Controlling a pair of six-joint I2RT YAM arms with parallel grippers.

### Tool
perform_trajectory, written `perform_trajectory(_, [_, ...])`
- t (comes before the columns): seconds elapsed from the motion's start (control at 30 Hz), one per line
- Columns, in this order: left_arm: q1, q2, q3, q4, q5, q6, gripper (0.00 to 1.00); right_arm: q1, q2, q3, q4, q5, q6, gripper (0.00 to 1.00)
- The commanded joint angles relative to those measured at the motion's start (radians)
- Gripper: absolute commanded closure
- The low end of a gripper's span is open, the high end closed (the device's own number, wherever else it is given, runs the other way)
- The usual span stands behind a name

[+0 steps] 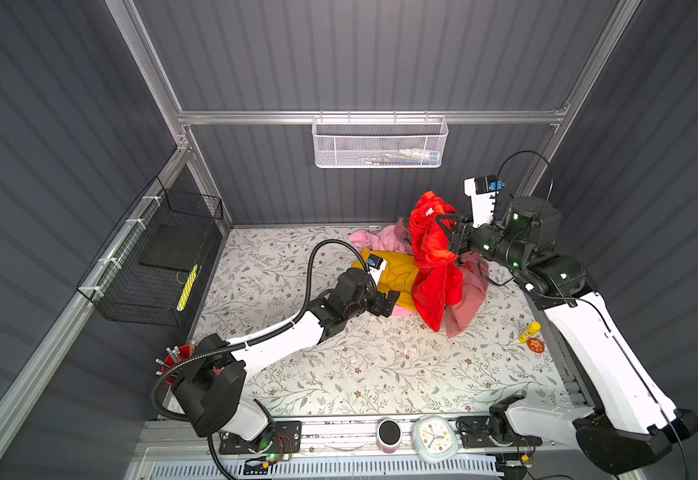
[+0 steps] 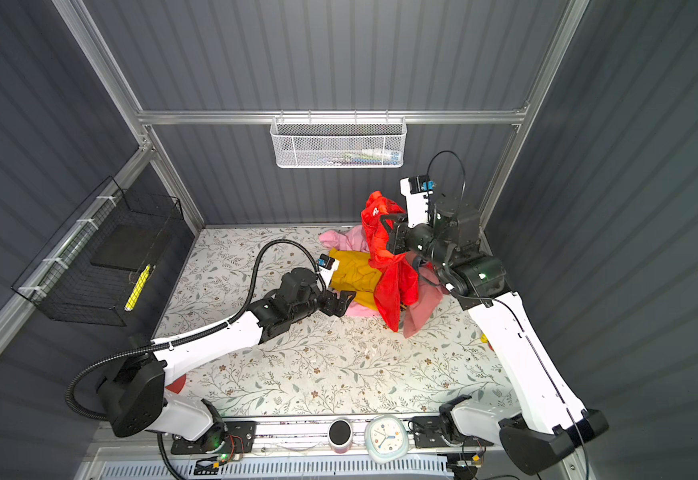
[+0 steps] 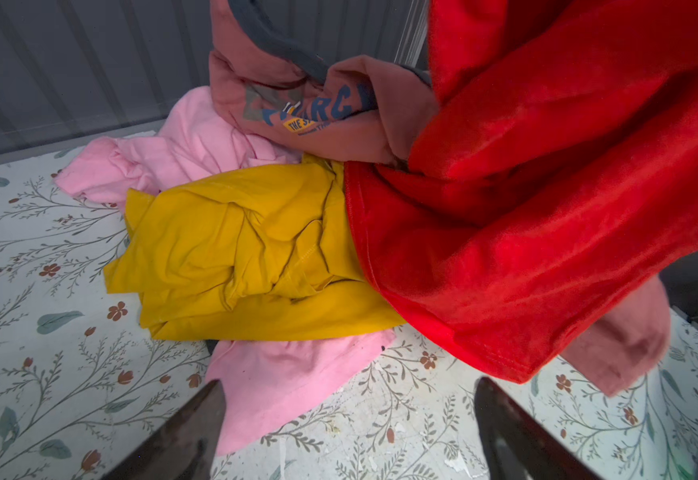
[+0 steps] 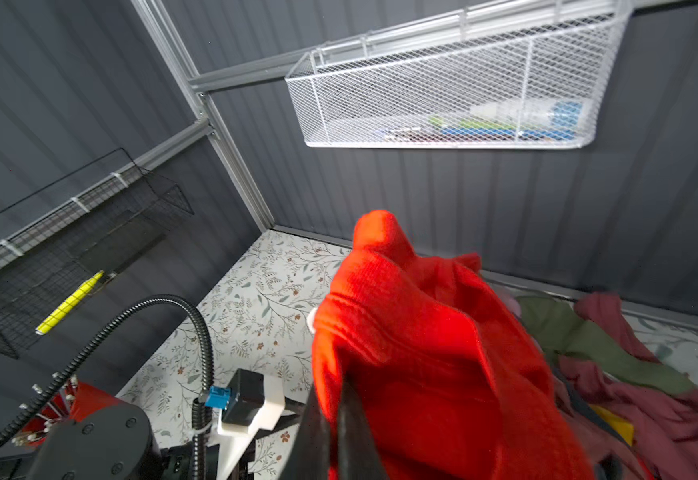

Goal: Pick out a specific cloth from the pile
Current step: 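Lift the red shirt up out of the pile with both grippers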

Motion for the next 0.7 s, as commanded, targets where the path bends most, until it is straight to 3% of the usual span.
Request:
perform_trajectory(0.0, [-0.017,-0.042,-0.021,0.062,0.031,0.019,0.06,0.039,0.019,0.070,0.031,-0.026,-0.009,1.00])
perform_trajectory(0.33, [-0.054,-0.023,0.028,0.158,0.004,0.039,0.00,0.127,0.090,0.177,0.021,-0.035,-0.026,1.00])
perform_trajectory(0.67, [-0.057,0.067,0.118,0.350,-0.071,0.075,0.00,0.139,0.088,0.212,0.001,-0.015,-0.025,1.00])
